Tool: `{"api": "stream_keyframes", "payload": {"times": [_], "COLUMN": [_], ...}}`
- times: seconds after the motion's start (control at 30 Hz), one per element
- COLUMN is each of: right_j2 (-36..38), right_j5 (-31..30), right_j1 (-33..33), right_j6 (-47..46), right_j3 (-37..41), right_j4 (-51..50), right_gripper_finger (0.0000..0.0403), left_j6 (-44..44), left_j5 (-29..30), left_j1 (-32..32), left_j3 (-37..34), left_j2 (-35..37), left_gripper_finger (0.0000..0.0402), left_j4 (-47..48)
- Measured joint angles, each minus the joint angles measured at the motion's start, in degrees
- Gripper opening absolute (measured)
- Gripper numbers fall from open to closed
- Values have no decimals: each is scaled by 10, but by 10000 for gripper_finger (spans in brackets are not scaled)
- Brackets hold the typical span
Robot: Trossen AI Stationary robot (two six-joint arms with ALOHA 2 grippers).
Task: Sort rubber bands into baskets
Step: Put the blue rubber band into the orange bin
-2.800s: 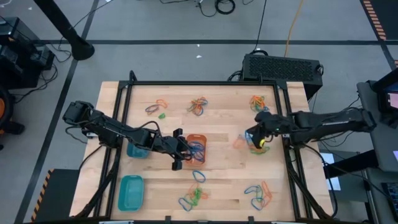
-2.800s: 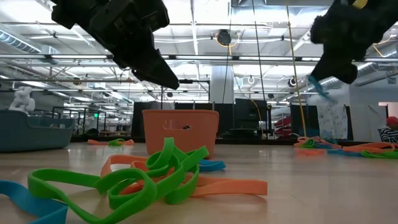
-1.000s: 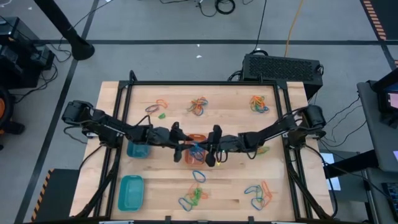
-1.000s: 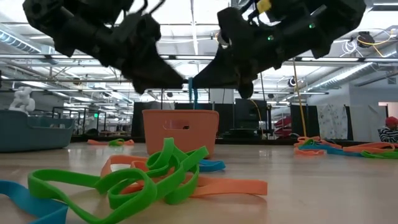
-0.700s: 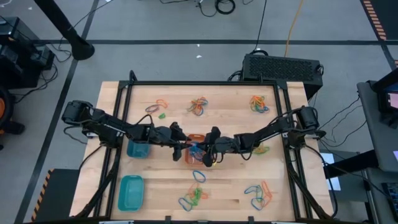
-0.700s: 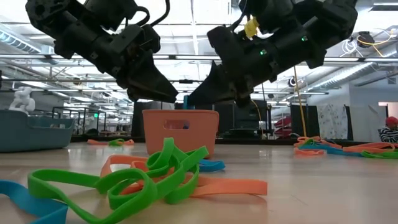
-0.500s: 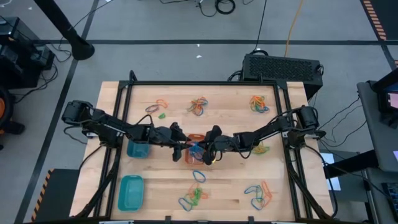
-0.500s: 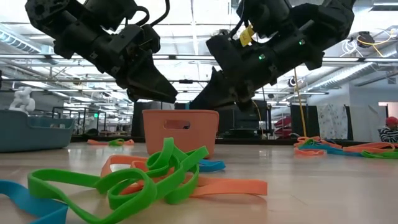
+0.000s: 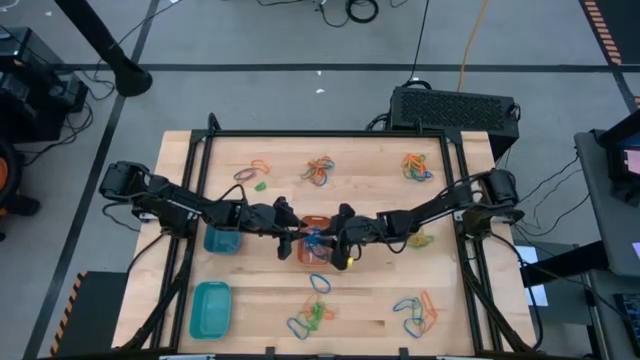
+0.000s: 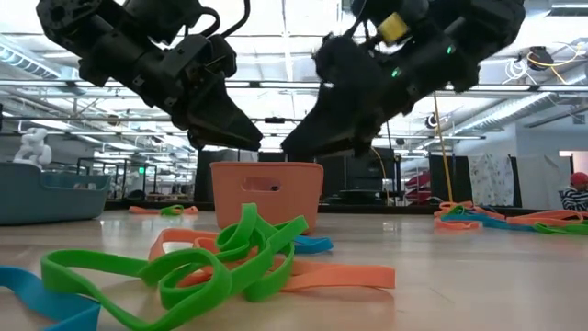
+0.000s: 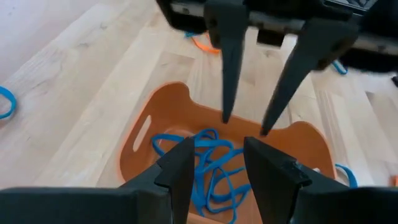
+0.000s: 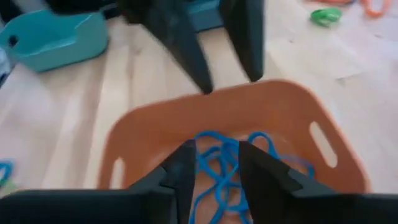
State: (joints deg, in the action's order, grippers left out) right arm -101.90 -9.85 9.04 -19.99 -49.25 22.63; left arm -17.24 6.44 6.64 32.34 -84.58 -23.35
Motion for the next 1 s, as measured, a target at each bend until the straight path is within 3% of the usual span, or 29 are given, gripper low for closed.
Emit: {"api": "stream_keyframes", "payload": {"times": [0.33, 0.57, 1.0], "right_j2": [176, 220, 216], "right_j5": [9, -7, -5], "right_j1": [14, 64, 122], "right_j6": [-47, -135, -156], "right_j3": [-1, 0, 0], "right_j4": [-312, -499, -524], "right_gripper_finger": [119, 116, 116], "left_j6": [29, 62, 119], "left_j5": [-24, -17, 19], "left_j1": [36, 92, 241], "left_j3": [6, 70, 177], "left_j2": [0, 0, -11], "left_gripper_finger": [145, 145, 145], "left_j4": [-54, 5, 163]}}
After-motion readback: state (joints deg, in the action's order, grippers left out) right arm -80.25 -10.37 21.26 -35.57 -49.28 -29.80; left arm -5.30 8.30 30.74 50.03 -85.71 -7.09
